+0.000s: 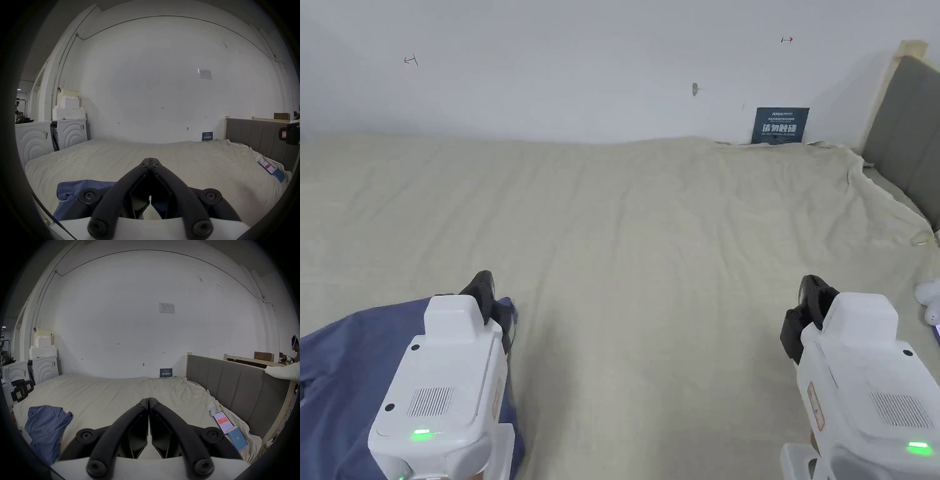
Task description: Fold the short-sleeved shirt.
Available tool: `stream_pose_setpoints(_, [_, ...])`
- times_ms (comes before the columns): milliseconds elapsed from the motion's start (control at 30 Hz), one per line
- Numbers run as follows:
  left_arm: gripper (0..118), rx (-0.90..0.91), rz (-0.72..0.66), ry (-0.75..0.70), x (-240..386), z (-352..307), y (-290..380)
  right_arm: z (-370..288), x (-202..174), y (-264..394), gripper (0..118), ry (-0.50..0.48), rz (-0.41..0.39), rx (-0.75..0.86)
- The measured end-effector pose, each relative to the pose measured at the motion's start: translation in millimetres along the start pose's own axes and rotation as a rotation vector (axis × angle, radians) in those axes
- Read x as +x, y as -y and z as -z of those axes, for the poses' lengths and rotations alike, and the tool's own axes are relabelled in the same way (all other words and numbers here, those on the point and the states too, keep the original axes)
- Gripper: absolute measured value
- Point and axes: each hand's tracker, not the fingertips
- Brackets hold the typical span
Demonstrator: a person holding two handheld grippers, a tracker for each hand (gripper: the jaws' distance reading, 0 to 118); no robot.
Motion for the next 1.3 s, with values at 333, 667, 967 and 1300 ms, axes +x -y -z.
stream_pose_setpoints(333, [0,0.001,-0.034,0.010,-2,0,-4,-4,-4,-9,0,0.031,-0.040,0.024])
stream_pose_setpoints(667, [0,-0.008,-1.451,0.433,-66,13,19,-12,-56,-4,0,0.329,-0.925,0.328])
stream_pose_setpoints(967, [0,-0.032,-0.510,0.171,-29,-1,-35,-11,-21,-26,0,0.121,-0.338,0.131])
stream_pose_setpoints(1300, [0,0.023,0.121,0.035,19,-4,-19,-7,-4,-18,0,-0.012,0.025,-0.009])
